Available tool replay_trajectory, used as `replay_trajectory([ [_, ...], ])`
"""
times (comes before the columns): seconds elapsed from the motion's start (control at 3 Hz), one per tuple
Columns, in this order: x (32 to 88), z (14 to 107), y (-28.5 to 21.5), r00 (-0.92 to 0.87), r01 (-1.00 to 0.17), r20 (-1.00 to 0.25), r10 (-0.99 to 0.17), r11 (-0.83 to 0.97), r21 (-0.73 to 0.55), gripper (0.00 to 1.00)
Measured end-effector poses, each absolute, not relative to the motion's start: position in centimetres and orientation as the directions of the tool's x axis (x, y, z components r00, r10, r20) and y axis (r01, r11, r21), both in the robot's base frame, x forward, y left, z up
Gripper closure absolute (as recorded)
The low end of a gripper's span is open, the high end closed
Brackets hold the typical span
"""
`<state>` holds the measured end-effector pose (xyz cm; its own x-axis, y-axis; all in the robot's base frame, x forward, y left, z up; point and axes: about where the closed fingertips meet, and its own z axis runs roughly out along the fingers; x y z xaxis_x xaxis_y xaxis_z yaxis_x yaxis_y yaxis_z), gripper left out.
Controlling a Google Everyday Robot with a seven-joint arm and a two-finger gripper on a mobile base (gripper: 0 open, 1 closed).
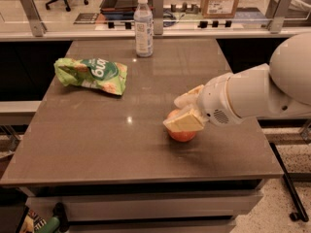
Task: Move apple near blue plastic bottle
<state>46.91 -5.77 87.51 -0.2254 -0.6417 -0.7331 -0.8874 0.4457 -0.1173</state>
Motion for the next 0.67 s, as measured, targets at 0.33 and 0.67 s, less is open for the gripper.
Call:
replay_trajectory([
  [0.33, 46.83, 87.67, -5.66, -0.222, -0.888, -0.733, -0.643, 0.444, -0.121, 0.59],
  [0.67, 46.74, 87.81, -5.56, -0.219, -0.888, -0.732, -0.645, 0.442, -0.124, 0.36],
])
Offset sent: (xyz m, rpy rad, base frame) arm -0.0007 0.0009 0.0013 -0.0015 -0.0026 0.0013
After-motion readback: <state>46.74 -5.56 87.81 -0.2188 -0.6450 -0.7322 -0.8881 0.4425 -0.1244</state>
